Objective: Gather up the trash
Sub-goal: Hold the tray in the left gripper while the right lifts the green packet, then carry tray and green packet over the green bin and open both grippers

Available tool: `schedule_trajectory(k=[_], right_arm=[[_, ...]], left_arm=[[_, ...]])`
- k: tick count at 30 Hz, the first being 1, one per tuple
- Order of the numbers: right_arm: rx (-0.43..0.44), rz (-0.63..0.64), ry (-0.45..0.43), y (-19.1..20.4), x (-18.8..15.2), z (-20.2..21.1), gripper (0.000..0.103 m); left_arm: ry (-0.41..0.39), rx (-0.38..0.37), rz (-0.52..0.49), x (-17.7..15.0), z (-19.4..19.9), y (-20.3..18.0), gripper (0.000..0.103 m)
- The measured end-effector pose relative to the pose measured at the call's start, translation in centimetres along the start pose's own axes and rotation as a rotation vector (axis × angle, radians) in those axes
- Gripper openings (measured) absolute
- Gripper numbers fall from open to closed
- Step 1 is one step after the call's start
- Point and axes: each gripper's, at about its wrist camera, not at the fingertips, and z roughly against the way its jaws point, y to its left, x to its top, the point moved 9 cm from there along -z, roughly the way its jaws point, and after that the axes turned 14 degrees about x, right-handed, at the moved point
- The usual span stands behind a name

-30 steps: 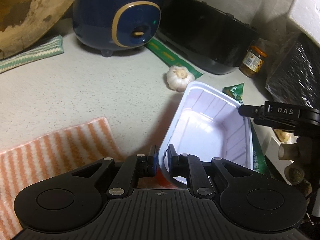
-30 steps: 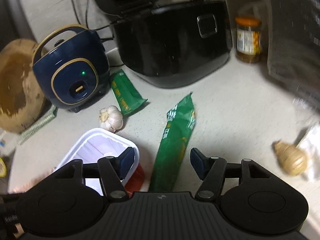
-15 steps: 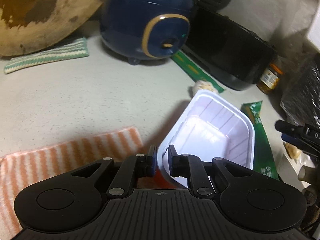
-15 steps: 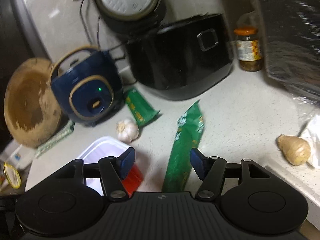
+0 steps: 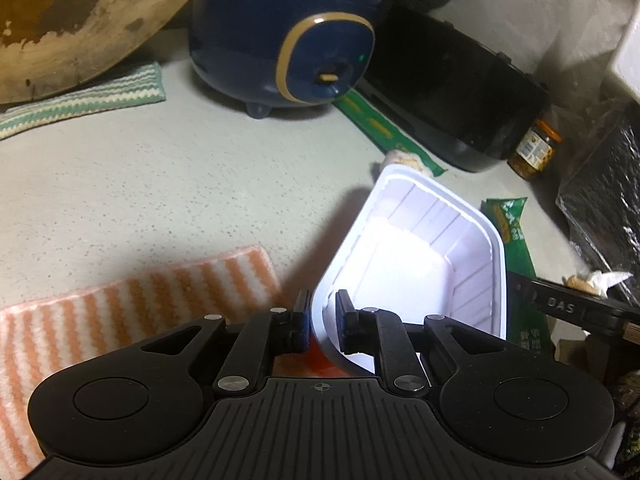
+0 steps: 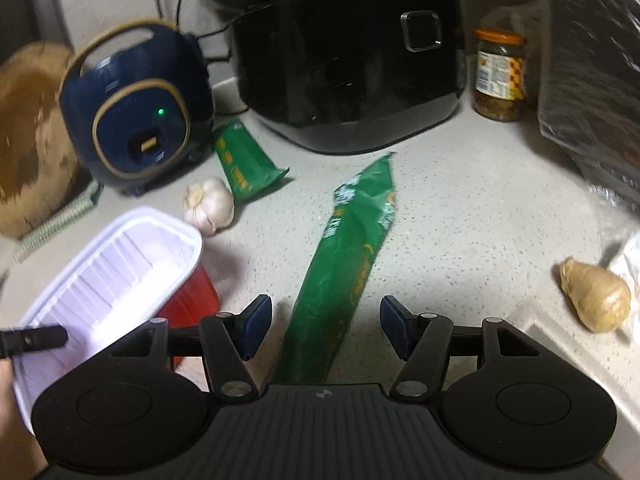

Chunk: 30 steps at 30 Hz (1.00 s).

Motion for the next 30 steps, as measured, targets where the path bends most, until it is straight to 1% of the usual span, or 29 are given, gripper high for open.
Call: schedule_trajectory(k=[3,4,5,6,8,12,14,16,19,22,24,26,30], right_arm=[[-0.020,0.041,0.006,0.3,0.1,-0.3,0.058],[-0.019,0.045,0.006,0.4,0.1,-0.4,0.053],[-0.020,0.049,0.007,0.5,0.2,-0.4,0.042],[-0.022,0.053,0.009,0.5,0.2,-0.5,0.035],[-0.013,0.048,0.020,0.7,0.2,-0.4,0.028],[0.018,-0.006,0.022,0.6,0.0,0.3,0.023],[0.029,-0.041,0.014,0.6,0.0,1.0,0.022],[0.032,-0.066,-0.003,0.7,0.0,1.9,0.022],[0.027,-0.092,-0.039,1.1,0.0,3.7,0.022],[0.016,-0.143,-0.069,1.3,-0.7,5.9,0.022],[0.009,-0.198,-0.086,1.4,-1.7,7.6,0.022],[-0.012,-0.251,-0.110,1.6,-2.8,9.3,0.022],[-0.071,-0.336,-0.154,1.8,-5.3,12.9,0.022]], left_arm=[[-0.010,-0.007,-0.009,0.0,-0.1,-0.3,0.016],[-0.013,-0.012,-0.012,0.0,-0.2,-0.4,0.017],[-0.014,-0.019,-0.014,-0.1,-0.2,-0.5,0.018],[-0.014,-0.027,-0.014,-0.1,-0.2,-0.6,0.018],[-0.015,-0.046,-0.007,0.0,-0.4,-0.6,0.018],[-0.025,-0.077,0.003,0.1,-0.6,-0.7,0.019],[-0.023,-0.093,-0.006,0.2,-0.9,-0.9,0.019],[-0.014,-0.110,-0.018,0.1,-1.1,-1.2,0.019],[-0.012,-0.162,-0.016,0.4,-1.2,-1.6,0.017],[-0.022,-0.207,-0.023,0.7,-0.8,-2.1,0.013],[-0.016,-0.240,-0.029,0.7,-0.8,-2.4,0.013],[-0.008,-0.287,-0.050,0.4,-0.7,-2.8,0.014],[0.002,-0.340,-0.097,0.0,-0.5,-3.6,0.013]])
